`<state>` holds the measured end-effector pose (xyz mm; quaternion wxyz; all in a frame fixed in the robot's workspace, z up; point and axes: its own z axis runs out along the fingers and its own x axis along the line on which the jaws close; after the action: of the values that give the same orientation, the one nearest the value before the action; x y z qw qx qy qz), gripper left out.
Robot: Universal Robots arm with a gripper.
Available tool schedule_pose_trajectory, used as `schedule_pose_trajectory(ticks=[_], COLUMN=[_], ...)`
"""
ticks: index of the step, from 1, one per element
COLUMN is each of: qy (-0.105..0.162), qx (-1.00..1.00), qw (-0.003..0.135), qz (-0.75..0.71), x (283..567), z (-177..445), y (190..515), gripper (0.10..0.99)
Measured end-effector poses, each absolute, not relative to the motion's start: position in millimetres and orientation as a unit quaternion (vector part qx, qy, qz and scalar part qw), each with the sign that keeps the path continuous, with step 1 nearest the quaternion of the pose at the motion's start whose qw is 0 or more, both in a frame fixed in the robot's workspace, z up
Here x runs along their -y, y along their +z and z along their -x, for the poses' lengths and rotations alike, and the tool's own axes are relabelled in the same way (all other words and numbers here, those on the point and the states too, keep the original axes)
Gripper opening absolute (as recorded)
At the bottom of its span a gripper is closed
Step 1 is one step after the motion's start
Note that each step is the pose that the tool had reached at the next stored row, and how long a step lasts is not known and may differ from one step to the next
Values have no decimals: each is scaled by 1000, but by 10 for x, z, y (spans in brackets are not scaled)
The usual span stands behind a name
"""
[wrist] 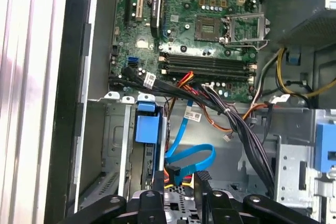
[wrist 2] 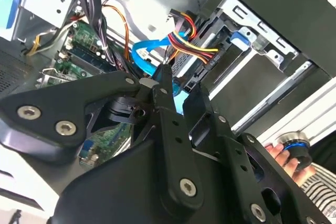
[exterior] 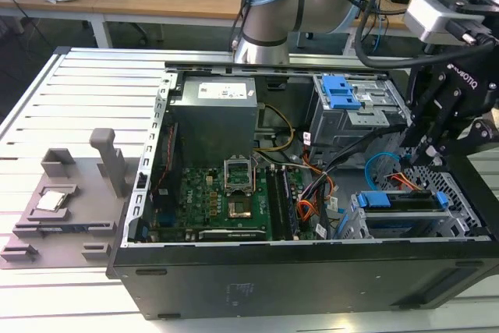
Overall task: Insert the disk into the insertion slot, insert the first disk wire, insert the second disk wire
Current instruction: 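Insert the second disk wire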
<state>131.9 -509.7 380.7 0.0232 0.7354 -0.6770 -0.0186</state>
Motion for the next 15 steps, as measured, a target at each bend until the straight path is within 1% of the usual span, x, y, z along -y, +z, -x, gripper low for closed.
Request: schedule_pose_trajectory(ticks=[4,6,9,10,11,15], qy=[-16,-13,-12,-12,-12,-12], qx=[667,659,659,659,659,659], qw=[26,30,30,30,30,31], qz=[-744,-752,-752,-752,-752,-752], x=[5097,5099,5099,5099,5100,5136], z=[-1258,-1237,-1237,-1237,-1237,-1237], y=[3763,3724,3724,3724,3723,3722], gripper=[361,361,349,282,165,165])
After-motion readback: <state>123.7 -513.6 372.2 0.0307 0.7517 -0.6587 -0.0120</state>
